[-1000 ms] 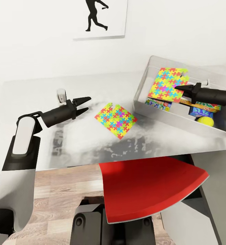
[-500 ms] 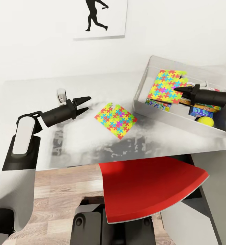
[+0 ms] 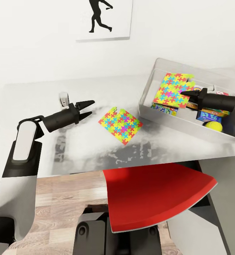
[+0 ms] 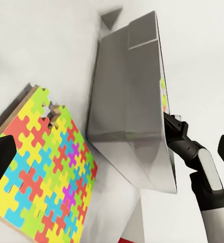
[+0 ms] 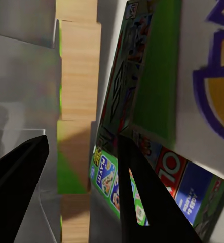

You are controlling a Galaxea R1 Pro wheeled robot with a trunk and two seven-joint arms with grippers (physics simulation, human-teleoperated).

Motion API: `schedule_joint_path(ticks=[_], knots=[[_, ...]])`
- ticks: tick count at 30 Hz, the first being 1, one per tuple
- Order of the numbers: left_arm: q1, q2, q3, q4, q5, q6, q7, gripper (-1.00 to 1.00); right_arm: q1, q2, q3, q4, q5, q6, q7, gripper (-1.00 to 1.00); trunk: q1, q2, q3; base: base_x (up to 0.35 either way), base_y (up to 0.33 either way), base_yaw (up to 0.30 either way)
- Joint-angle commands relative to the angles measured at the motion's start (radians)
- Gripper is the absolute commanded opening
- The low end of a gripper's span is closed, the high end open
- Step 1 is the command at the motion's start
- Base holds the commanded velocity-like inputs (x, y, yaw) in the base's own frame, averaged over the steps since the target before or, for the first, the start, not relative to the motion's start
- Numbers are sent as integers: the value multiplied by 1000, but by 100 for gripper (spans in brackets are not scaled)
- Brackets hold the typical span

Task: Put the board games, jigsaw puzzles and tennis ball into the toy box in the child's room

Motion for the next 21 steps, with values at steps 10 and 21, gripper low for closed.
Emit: schedule_joint_path(ticks=[10,21], knots=[[-1,0,1,0,-10,5,-10,100,-1,-1,4,1,7,0,10,100,1,-2,-1,0,0,0],[-1,-2,1,-1,-10,4,-10,100,-1,-4,4,1,8,0,9,100,1,-2,-1,0,0,0]])
